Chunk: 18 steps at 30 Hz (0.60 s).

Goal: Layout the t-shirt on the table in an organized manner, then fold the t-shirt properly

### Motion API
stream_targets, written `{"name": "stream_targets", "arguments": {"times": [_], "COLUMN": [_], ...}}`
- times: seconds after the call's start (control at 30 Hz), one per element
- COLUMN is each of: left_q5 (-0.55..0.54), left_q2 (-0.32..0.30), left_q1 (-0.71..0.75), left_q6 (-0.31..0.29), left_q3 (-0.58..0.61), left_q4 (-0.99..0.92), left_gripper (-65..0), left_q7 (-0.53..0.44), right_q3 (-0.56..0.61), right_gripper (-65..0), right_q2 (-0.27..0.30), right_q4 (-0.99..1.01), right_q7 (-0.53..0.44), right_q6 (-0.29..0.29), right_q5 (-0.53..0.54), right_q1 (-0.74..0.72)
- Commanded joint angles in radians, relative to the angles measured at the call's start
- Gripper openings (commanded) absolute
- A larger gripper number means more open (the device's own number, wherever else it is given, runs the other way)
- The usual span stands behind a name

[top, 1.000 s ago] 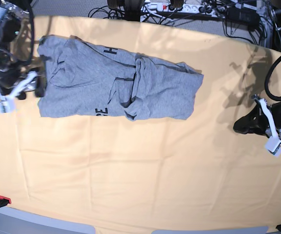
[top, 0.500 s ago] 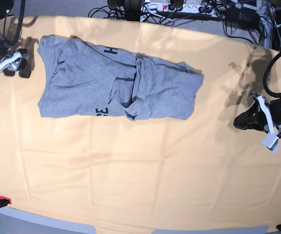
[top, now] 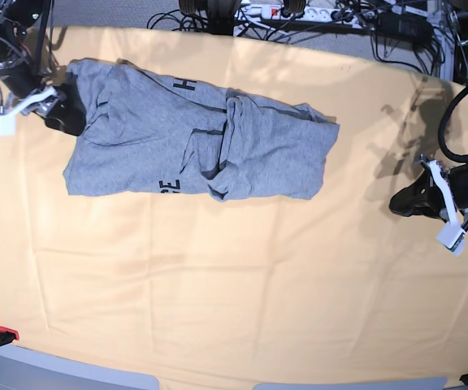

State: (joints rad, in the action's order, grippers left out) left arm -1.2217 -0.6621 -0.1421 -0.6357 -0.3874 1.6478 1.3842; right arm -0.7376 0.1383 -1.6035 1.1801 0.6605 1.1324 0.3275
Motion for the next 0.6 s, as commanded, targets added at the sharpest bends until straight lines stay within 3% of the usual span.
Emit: {"name": "stream_targets", "arguments": {"times": [0.0,0.17,0.37,0.43,0.53,0.57], "left_q5": [-0.013,-0.013,-0.013,-0.013,-0.013,-0.013], "left_q2": [-0.019,-0.019,-0.019,-0.019,-0.019,-0.019], "left_q1": [-0.019,-0.019,-0.019,-0.019,-0.019,-0.019], "left_q6": [0.004,0.004,0.004,0.004,0.004,0.004], "left_q3": [-0.009,-0.009,-0.009,-0.009,-0.009,-0.009], "left_q4": [0.013,0.013,0.012,0.012,0.012,0.012], "left_gripper": [-65.0,-65.0,-65.0,-65.0,-65.0,-65.0], "left_q7": [-0.023,-0.023,-0.023,-0.023,-0.023,-0.023], "right_q3": [0.02,0.111,0.2,0.204,0.198,0.193], "right_gripper": [-24.3,-24.3,-26.2,-36.6,-61.4,-65.0], "right_q2": [0.006,0.006,0.006,0.007,0.015,0.017], "right_q4": [0.003,0.0,0.0,0.0,0.0,-0.002], "right_q7": [0.058,0.108,0.116,0.116,0.124,0.137], "right_q6": [0.008,0.038,0.038,0.038,0.038,0.038], "right_q5": [-0.021,0.047,0.039,0.039,0.039,0.04], "right_q1": [0.005,0.005,-0.017,-0.035,-0.077,-0.094]}}
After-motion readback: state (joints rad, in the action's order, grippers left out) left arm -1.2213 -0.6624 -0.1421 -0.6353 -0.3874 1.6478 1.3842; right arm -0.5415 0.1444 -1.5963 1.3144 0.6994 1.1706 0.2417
